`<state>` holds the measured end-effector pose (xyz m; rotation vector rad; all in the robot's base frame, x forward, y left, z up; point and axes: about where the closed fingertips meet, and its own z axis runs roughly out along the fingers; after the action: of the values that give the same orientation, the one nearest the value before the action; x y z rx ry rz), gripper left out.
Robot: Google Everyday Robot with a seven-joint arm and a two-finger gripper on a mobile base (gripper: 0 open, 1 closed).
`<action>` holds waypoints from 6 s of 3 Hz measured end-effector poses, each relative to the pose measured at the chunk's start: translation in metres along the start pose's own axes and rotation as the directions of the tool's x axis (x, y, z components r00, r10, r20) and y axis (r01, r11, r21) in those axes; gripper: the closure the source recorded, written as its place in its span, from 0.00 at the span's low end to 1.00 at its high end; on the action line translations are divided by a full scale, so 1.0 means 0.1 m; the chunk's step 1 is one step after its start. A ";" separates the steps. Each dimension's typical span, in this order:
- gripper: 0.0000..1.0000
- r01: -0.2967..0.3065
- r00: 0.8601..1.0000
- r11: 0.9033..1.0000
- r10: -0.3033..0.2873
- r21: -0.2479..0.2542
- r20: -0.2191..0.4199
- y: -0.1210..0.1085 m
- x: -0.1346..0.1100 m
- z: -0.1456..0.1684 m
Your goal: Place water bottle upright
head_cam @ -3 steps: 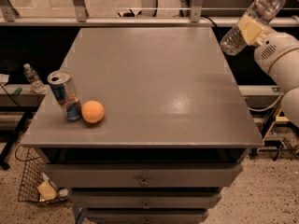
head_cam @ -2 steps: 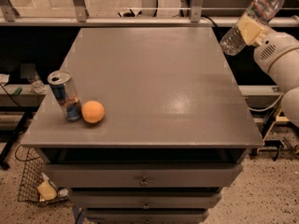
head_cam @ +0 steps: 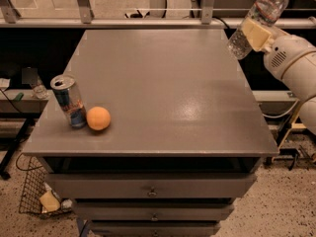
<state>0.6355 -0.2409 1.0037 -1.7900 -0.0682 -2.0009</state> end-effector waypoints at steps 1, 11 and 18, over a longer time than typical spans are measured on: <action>1.00 0.037 0.999 0.992 -0.040 0.121 0.024 -0.17 -0.01 -0.07; 1.00 0.138 0.880 0.815 -0.362 0.563 0.308 -1.09 -1.21 -0.44; 0.00 0.139 0.878 0.799 -0.372 0.586 0.300 -1.27 -1.20 -0.43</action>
Offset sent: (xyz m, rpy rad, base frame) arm -0.0336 0.0264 -0.0152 -0.2673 -0.0330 0.2881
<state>0.5559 -0.1054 0.9154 -1.8188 -0.9770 -1.5032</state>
